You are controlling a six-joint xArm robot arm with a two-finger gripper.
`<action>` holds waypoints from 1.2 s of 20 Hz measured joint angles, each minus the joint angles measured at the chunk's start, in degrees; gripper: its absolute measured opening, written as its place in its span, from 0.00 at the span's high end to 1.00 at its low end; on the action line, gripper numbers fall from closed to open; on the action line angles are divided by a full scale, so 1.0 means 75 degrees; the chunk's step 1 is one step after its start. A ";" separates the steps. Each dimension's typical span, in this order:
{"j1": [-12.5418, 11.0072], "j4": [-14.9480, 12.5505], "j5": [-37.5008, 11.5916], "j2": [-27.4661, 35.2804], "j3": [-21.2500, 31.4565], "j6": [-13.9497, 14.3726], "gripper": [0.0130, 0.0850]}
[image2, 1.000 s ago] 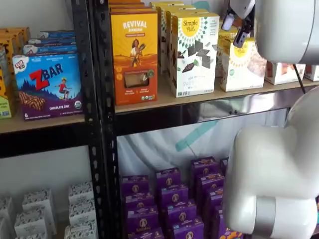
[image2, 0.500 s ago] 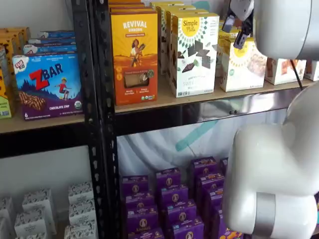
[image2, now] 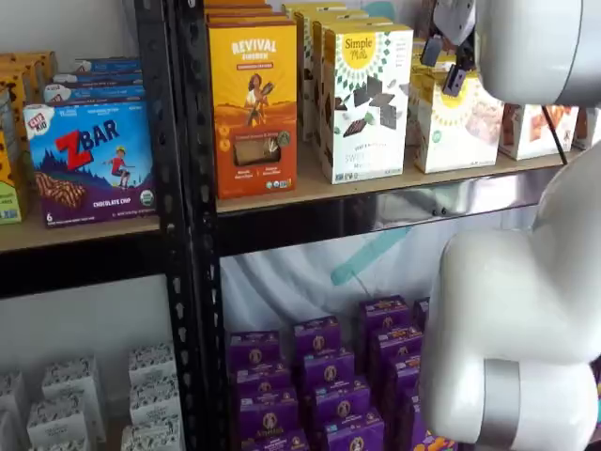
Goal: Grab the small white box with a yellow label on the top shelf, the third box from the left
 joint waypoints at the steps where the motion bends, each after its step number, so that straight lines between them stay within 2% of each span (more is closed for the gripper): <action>1: 0.0030 -0.0085 0.0030 0.0050 -0.0041 0.0010 0.00; 7: 0.0081 -0.0282 0.0101 0.0309 -0.0214 0.0012 0.00; 17: 0.0339 -0.0952 0.0515 0.0757 -0.0708 0.0160 0.00; 24: 0.0517 -0.1204 0.0774 0.0947 -0.0957 0.0308 0.00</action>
